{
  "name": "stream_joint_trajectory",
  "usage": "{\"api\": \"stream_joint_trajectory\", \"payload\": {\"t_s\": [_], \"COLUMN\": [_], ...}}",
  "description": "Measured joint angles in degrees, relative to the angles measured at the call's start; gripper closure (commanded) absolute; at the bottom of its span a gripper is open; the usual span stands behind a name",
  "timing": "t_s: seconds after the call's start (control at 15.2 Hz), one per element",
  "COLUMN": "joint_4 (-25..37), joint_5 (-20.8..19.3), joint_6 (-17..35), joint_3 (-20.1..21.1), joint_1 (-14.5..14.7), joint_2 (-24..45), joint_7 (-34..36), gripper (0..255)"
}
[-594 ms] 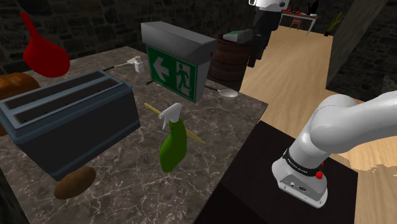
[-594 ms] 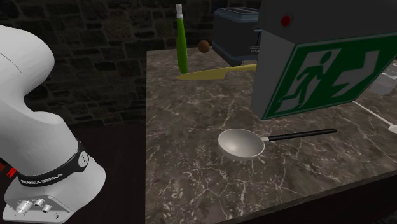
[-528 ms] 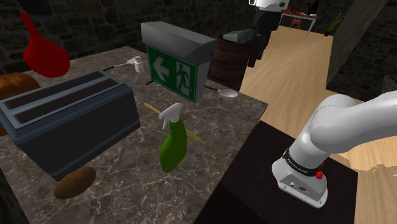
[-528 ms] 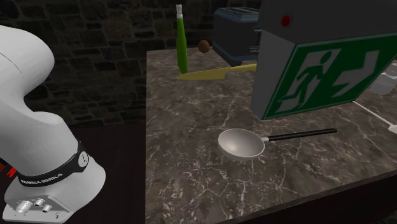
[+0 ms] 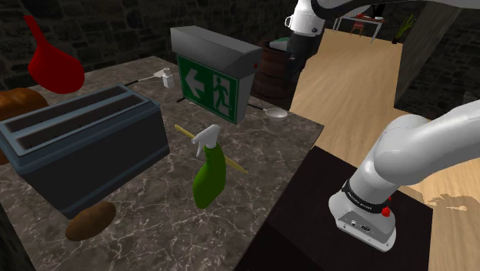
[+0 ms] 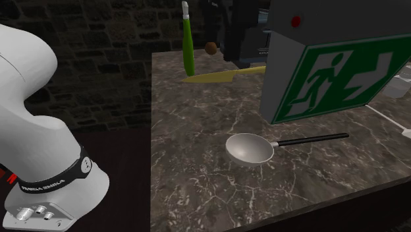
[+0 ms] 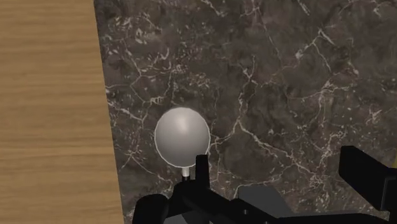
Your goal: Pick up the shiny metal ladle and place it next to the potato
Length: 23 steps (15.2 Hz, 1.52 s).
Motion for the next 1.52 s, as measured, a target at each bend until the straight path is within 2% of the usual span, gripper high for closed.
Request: {"api": "stream_joint_trajectory", "payload": {"t_s": [0.46,0.99,1.25,1.52], "joint_4": [-0.12,5.21,7.33,6.18], "joint_5": [1.54,6.31,8.31,9.50], "joint_6": [14.21,27.62,30.69,34.31], "joint_3": [-2.51,-5.77,-6.33,-6.13], "joint_1": [-0.23,-0.19,-0.27,0.00], "joint_2": [12.16,29.15,33.83,36.50], "joint_7": [-2.47,-8.09,-10.04,-10.83], "gripper": [0,0,0,0]}}
